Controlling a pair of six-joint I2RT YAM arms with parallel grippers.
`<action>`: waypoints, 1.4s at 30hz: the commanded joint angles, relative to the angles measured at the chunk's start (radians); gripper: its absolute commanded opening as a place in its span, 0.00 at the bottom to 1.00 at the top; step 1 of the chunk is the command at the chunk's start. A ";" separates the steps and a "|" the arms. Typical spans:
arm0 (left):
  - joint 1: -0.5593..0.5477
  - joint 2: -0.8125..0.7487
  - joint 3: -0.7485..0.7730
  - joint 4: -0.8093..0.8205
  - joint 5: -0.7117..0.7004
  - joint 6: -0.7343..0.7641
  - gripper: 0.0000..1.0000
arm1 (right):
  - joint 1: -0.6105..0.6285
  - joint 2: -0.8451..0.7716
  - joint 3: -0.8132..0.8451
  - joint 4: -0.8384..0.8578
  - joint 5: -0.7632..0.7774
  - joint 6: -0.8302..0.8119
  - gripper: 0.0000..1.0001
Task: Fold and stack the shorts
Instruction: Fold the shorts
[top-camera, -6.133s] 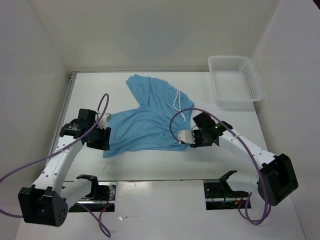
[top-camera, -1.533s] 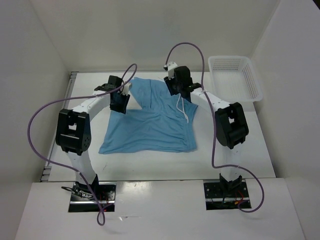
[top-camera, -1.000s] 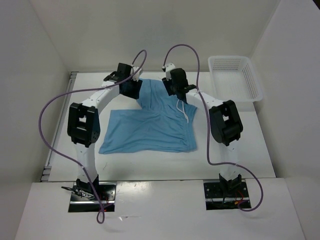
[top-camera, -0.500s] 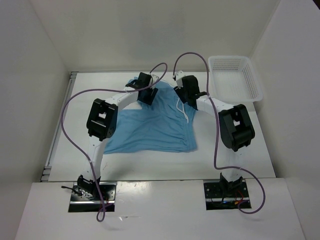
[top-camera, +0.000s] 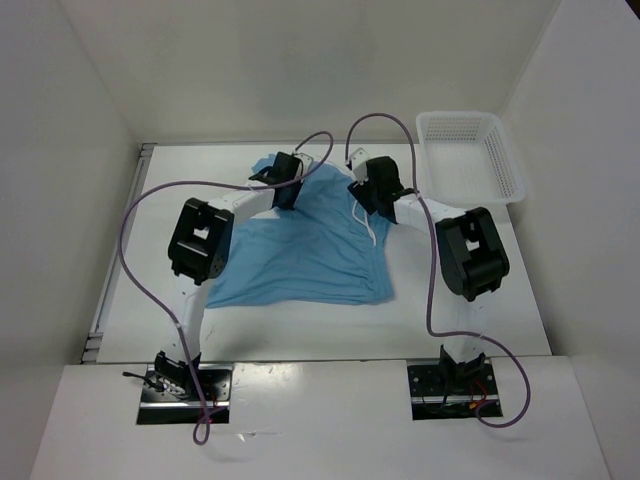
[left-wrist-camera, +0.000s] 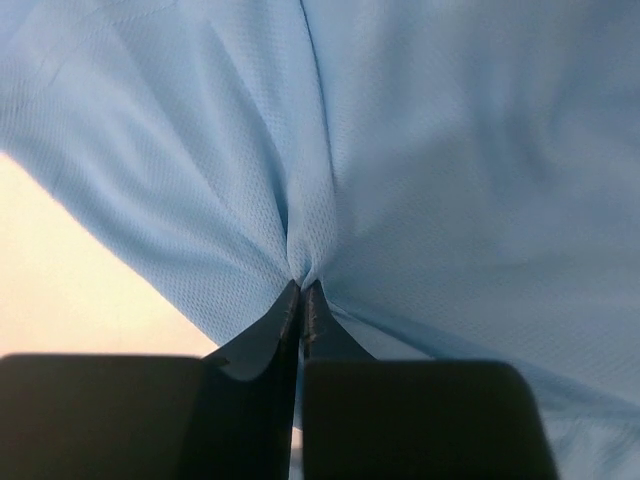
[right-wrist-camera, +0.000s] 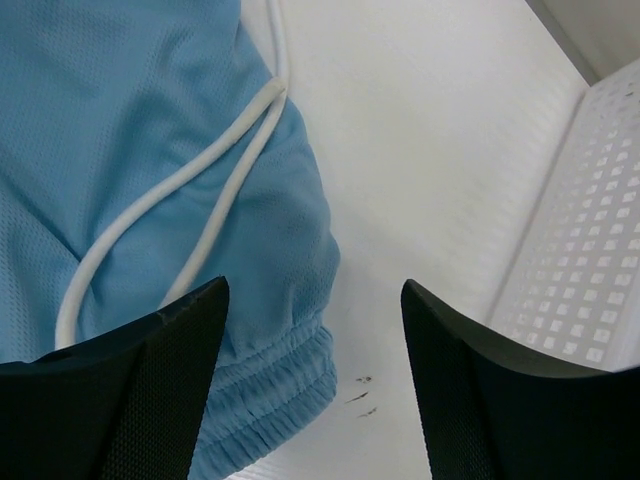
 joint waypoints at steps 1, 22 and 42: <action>0.030 -0.066 -0.102 -0.097 -0.017 0.002 0.00 | -0.009 0.015 -0.005 0.067 0.012 -0.025 0.73; 0.147 -0.152 0.119 -0.198 0.089 0.002 0.68 | -0.009 0.121 0.135 -0.076 -0.180 -0.112 0.00; 0.240 0.386 0.895 -0.313 0.147 0.002 0.82 | 0.069 -0.240 -0.068 -0.372 -0.484 -0.284 0.00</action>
